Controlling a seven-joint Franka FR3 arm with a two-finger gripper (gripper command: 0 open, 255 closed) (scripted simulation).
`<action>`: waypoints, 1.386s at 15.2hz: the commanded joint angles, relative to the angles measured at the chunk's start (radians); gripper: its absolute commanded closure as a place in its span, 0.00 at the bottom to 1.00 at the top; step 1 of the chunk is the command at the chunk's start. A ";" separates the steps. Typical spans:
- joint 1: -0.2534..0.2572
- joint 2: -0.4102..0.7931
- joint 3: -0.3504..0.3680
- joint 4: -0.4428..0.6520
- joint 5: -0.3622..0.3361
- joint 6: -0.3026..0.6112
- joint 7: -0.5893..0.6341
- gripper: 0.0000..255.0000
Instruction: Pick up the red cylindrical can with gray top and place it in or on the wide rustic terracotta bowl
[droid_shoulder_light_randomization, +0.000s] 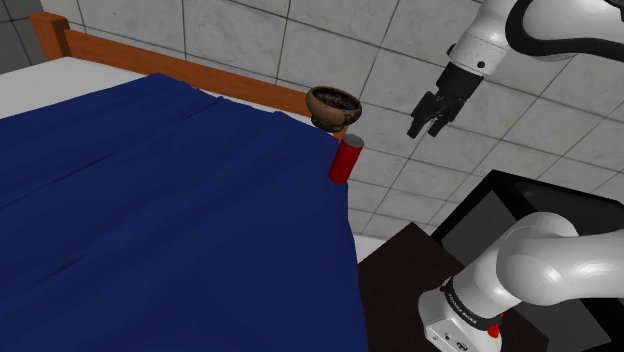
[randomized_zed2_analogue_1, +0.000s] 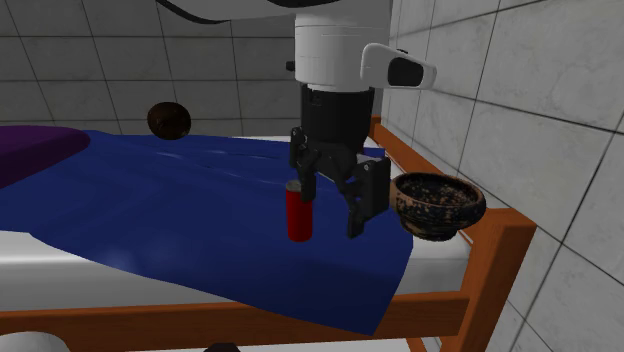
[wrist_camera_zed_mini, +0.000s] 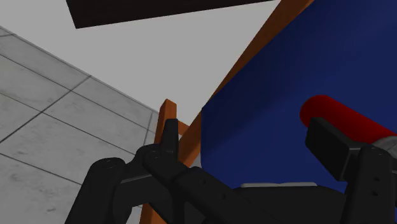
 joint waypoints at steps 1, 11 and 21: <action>0.000 0.000 0.000 0.000 0.000 0.000 0.000 0.00; 0.085 0.244 0.206 0.135 0.044 0.101 0.154 0.00; 0.103 0.332 0.268 0.103 0.042 0.217 0.199 0.00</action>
